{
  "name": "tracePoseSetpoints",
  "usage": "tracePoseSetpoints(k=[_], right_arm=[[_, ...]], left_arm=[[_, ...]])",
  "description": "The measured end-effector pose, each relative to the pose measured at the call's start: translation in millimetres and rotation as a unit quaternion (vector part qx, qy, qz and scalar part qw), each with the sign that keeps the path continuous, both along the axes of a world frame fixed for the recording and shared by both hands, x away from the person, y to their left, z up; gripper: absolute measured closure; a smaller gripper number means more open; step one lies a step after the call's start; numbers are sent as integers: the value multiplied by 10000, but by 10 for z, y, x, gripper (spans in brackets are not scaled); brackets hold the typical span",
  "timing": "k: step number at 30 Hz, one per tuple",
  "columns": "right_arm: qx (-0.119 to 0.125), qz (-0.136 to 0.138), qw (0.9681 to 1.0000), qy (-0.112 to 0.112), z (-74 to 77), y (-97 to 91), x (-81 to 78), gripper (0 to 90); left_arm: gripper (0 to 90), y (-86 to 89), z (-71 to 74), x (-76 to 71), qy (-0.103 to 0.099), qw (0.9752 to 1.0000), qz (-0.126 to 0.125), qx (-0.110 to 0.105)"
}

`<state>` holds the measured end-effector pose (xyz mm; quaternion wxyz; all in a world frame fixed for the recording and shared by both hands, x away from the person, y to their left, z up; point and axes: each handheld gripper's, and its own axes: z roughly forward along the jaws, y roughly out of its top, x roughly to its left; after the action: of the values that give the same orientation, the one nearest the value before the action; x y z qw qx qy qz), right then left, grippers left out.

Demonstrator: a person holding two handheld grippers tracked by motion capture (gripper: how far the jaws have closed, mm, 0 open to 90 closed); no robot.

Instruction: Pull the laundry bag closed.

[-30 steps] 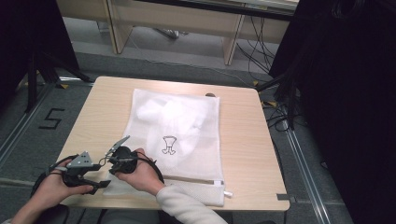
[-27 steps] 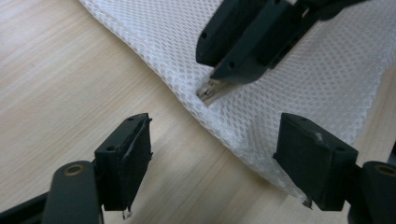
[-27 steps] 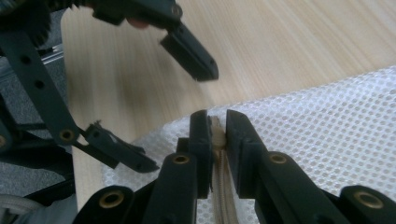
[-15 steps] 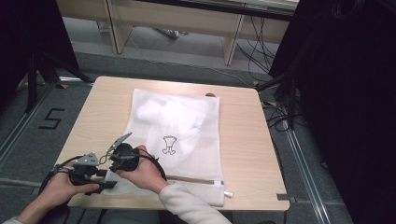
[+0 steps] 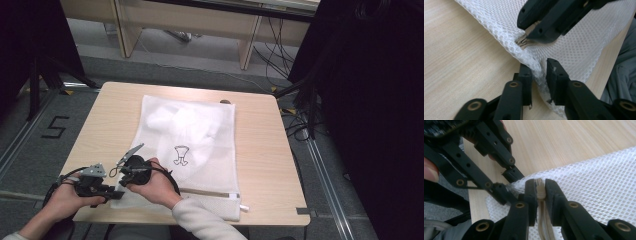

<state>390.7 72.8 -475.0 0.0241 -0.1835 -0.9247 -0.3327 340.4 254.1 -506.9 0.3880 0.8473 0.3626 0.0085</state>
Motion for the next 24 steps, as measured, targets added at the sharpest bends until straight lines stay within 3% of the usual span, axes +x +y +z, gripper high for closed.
tracePoseSetpoints(k=[10,12,18,24], right_arm=[[-117,-16,9999,-66,2,-24,5,816],[-65,19,10000,21,10,-26,-7,817],[-196,22,9998,-72,9,-77,-7,820],[-273,65,9996,-7,8,-122,-21,821]], left_arm=[[828,9,19,0,-3,10000,17,57],[837,3,29,-10,35,10000,85,26],[854,9,60,-29,6,9997,226,-78],[859,7,77,-38,-47,9997,213,-98]])
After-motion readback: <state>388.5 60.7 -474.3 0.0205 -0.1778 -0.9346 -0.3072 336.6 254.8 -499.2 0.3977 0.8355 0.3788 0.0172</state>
